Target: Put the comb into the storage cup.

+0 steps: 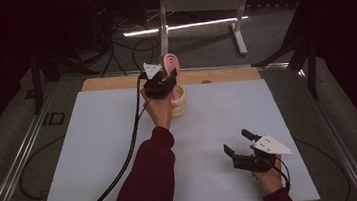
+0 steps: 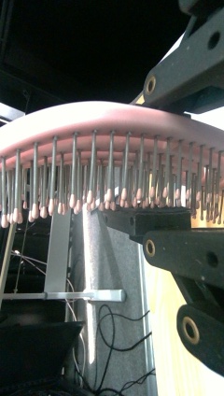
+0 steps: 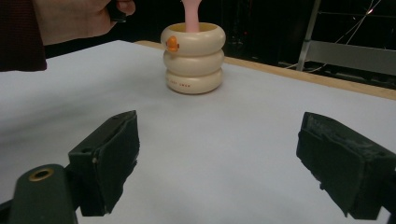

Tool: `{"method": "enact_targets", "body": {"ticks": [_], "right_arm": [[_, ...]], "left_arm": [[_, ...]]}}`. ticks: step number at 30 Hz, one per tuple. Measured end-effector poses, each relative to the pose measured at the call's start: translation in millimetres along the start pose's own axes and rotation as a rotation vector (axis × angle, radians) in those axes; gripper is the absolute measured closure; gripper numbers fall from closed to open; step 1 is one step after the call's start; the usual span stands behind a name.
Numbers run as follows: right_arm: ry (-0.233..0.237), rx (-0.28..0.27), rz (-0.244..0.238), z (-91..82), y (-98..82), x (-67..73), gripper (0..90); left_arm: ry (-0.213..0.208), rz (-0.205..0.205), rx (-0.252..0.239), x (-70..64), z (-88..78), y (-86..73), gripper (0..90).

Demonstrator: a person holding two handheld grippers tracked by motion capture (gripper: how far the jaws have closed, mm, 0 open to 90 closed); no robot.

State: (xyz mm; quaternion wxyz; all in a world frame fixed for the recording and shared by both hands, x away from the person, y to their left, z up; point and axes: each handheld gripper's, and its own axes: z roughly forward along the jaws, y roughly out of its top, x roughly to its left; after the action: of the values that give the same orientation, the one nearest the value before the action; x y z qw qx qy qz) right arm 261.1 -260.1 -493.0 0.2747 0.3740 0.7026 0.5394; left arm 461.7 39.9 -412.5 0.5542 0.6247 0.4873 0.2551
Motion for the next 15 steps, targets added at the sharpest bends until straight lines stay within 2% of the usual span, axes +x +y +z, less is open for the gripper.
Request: {"method": "enact_targets", "body": {"ticks": [4, 7, 15], "right_arm": [[0.003, -0.001, -0.001, -0.1, 0.2, 0.3, 13.2], [0.002, -0.001, -0.001, -0.1, 0.2, 0.7, 13.3], [0.006, 0.0, -0.003, 0.6, -0.1, 1.0, 13.3]], "left_arm": [[0.003, 0.0, 0.001, 1.0, -0.2, -1.6, 63.7], [0.01, -0.02, -0.013, 5.8, -2.0, -4.7, 63.7], [0.019, -0.05, 0.007, 14.8, -1.0, -15.1, 63.9]]}}
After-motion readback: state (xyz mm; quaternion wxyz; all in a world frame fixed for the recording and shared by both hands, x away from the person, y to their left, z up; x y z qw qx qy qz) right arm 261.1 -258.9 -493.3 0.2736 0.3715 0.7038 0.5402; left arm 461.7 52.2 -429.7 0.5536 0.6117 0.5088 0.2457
